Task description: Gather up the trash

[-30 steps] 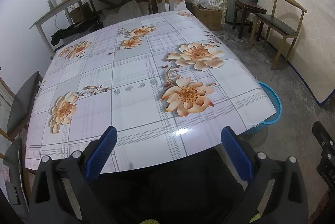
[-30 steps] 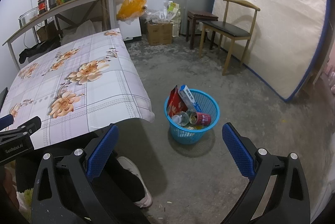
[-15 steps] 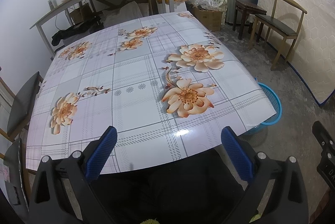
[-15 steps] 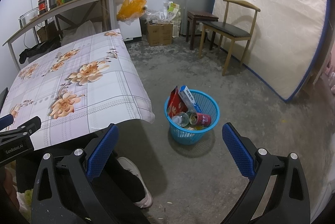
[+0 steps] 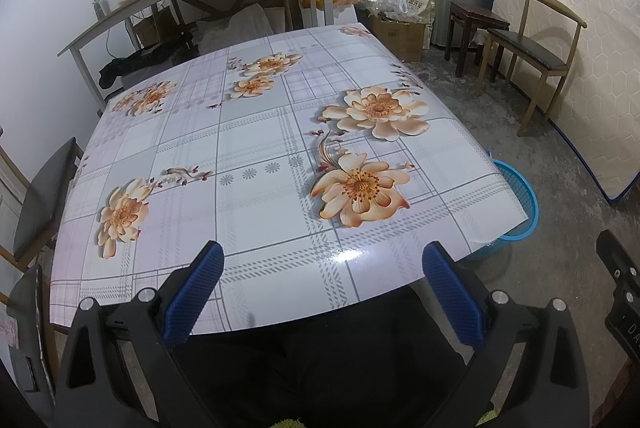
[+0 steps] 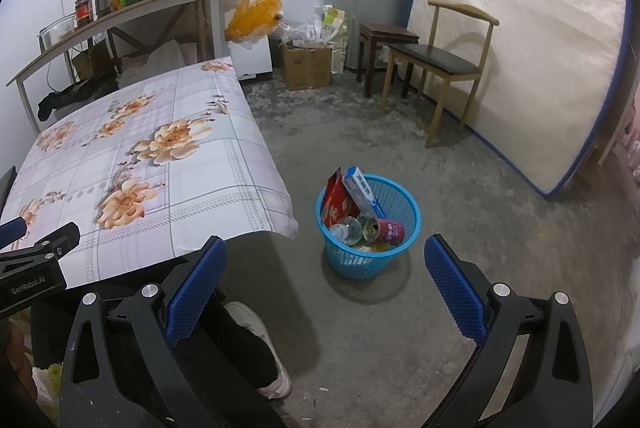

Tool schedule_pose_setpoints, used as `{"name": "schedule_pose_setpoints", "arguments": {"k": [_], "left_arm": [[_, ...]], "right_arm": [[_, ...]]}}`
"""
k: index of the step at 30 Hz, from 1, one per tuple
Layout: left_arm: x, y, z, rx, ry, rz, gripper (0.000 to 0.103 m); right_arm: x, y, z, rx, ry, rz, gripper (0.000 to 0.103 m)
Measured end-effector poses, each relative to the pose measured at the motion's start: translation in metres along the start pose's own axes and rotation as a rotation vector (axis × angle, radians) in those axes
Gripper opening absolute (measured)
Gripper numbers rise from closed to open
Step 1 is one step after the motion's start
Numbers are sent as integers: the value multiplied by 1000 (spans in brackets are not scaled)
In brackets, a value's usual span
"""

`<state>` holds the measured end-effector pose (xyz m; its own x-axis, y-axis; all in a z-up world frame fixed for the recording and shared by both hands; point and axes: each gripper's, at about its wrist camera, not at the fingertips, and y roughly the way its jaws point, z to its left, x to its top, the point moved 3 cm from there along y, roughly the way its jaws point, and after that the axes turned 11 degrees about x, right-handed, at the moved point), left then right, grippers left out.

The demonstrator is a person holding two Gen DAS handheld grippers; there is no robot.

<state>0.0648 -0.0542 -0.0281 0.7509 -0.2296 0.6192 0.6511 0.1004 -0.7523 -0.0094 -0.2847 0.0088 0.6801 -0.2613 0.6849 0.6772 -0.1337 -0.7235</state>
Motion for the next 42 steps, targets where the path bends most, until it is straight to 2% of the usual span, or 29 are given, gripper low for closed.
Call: {"name": "schedule_pose_setpoints", "arguments": {"k": [42], "left_arm": [[0,-1,1,3,1,0,97]], "right_arm": [[-4,-1,9,1,6,-5,95]]}}
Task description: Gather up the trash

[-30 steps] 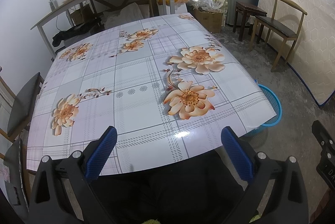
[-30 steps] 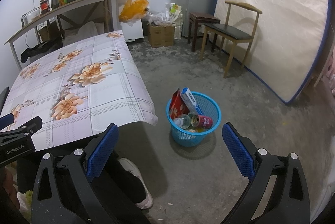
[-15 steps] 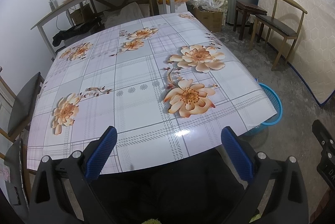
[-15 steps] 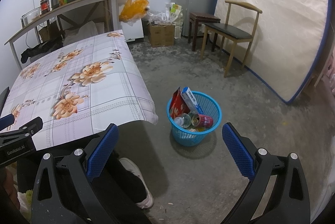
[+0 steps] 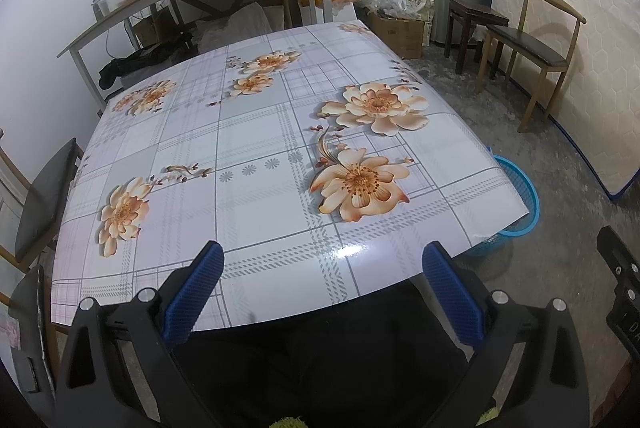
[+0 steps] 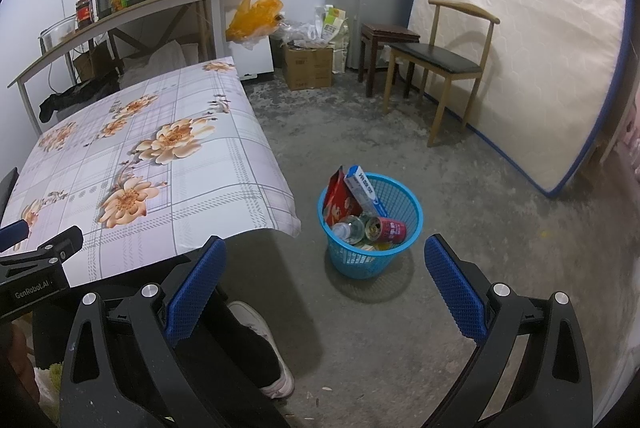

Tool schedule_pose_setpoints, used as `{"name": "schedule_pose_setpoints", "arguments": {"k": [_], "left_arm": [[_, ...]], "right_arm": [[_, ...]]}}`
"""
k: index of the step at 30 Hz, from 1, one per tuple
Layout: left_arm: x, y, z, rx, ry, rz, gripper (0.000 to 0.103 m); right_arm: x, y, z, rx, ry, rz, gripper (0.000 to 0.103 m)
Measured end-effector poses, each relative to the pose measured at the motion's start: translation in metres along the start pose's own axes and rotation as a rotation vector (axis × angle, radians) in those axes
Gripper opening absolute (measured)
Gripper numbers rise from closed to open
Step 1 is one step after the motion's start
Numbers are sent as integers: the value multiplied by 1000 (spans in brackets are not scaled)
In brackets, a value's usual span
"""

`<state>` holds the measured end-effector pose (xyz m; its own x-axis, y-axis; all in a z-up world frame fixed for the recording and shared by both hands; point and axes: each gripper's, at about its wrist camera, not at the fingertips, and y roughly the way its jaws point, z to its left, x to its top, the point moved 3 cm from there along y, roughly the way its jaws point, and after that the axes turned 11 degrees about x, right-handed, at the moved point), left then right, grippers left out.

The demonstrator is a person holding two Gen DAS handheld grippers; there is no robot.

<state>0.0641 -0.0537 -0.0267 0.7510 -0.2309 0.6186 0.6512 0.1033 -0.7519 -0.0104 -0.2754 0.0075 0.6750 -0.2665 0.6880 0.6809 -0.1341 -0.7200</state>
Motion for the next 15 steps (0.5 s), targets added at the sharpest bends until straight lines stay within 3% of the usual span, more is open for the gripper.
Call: {"name": "schedule_pose_setpoints", "arguments": {"k": [15], "left_arm": [[0,0,-1,0,0,0,97]], "right_arm": [[0,0,-1,1,-2,-1,95]]}}
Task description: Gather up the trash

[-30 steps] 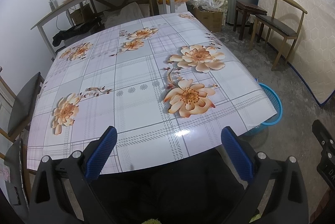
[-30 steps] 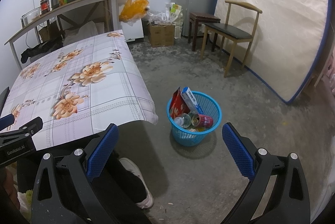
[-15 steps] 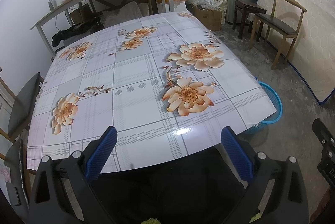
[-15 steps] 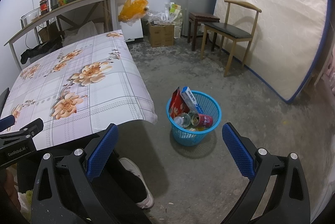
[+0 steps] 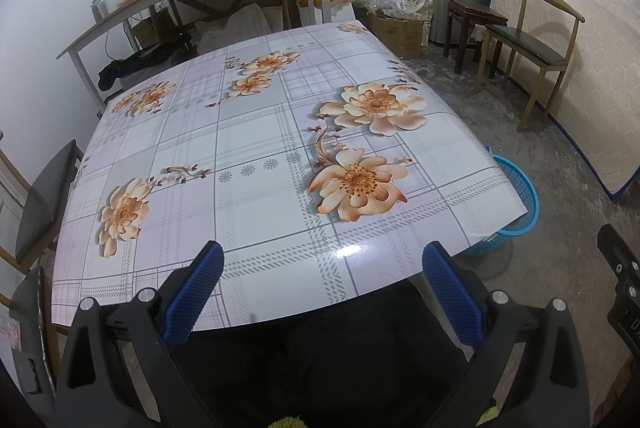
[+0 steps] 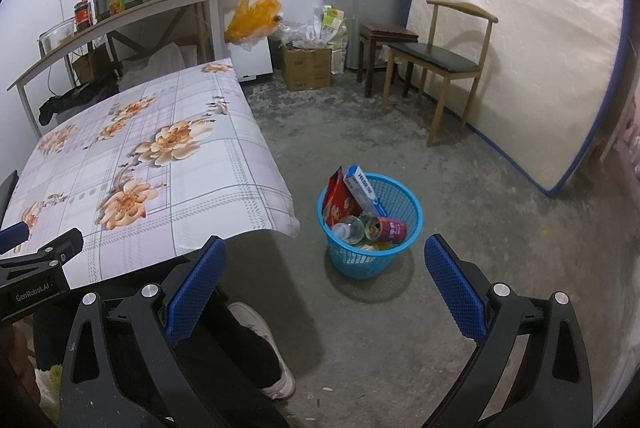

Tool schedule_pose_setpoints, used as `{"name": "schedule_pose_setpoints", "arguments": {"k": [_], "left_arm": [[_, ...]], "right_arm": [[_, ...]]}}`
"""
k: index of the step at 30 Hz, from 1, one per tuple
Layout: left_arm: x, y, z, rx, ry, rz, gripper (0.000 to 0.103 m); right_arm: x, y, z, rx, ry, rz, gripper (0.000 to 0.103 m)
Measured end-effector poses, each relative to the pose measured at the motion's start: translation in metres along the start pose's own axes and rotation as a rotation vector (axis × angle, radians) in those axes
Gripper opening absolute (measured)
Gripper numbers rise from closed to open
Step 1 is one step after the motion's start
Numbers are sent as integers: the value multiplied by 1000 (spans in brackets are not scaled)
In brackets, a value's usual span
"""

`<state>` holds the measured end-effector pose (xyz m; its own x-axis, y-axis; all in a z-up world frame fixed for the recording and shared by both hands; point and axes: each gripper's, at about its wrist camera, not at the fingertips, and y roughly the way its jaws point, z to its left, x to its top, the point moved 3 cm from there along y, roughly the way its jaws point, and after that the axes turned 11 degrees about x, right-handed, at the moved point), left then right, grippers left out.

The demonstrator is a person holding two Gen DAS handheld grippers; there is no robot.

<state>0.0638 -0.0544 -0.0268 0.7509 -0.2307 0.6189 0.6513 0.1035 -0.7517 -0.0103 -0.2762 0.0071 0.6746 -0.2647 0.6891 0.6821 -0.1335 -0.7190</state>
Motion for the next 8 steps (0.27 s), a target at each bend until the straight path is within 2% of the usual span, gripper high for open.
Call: {"name": "schedule_pose_setpoints", "arguments": {"k": [8], "left_arm": [[-1,1,0,-1,1,2,97]], "right_arm": [[-1,-1,2,-1,3,-2,95]]}}
